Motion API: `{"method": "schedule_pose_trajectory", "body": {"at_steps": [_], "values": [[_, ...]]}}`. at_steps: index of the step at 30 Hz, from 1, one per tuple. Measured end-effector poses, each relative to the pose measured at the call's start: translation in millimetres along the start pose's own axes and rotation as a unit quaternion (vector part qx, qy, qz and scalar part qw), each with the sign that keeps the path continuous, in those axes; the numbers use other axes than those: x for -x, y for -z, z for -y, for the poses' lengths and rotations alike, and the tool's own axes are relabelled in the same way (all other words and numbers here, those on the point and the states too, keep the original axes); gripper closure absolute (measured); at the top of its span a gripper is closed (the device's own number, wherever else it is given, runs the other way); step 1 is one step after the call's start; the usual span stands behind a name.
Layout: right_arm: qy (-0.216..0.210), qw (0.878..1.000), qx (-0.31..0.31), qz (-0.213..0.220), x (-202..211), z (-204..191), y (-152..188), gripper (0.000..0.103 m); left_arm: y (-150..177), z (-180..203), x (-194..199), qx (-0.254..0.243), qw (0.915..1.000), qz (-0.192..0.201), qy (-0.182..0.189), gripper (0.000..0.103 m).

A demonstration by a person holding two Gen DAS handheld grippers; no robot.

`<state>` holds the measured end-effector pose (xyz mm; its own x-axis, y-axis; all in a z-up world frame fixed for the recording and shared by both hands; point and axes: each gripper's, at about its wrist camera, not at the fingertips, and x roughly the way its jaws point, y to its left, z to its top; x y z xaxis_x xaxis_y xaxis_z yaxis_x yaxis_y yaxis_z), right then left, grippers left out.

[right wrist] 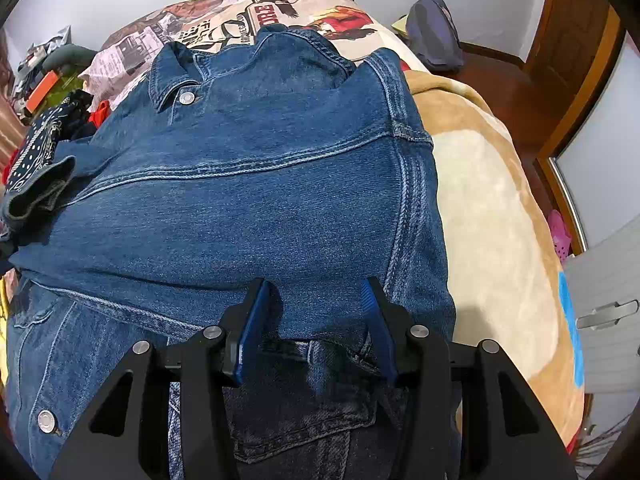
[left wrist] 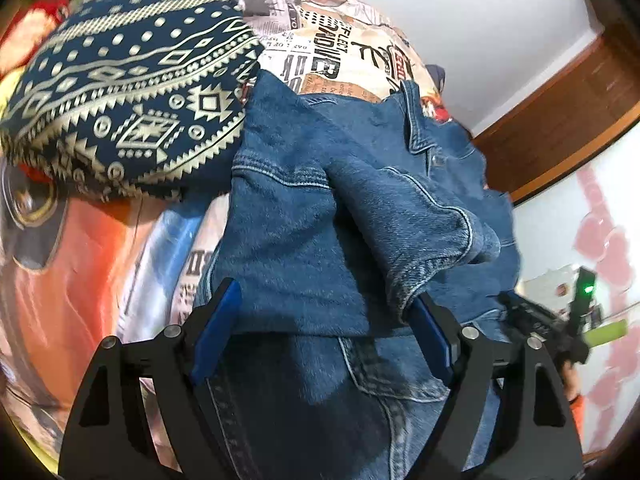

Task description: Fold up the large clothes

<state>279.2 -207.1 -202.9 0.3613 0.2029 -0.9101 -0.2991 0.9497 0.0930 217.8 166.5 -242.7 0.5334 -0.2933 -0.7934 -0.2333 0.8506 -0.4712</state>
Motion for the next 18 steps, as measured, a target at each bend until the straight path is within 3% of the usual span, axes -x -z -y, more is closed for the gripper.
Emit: {"method": "schedule_pose_trajectory", "body": {"at_steps": [4,5,7,11,15,18], "values": [[-0.001,1.000,0.000,0.000,0,0,0,0.059,2,-21,7,0.037,0.9989,0.002,0.029,0.021],[0.000,1.000,0.000,0.000,0,0,0,0.059,2,-27,10,0.047,0.9987,0.009,0.018,0.022],[0.001,1.000,0.000,0.000,-1,1,0,0.059,2,-44,21,0.066,0.9964,0.031,-0.043,0.022],[0.004,1.000,0.001,0.003,-1,-1,0,0.058,3,-69,37,0.088,0.9924,0.041,-0.076,0.022],[0.007,1.000,0.000,0.002,-1,-3,0,0.057,0,-45,46,0.015,0.9890,0.056,-0.137,0.022],[0.010,1.000,0.000,0.001,-1,-4,0,0.057,-4,3,45,-0.087,0.9819,0.066,-0.155,0.022]]}}
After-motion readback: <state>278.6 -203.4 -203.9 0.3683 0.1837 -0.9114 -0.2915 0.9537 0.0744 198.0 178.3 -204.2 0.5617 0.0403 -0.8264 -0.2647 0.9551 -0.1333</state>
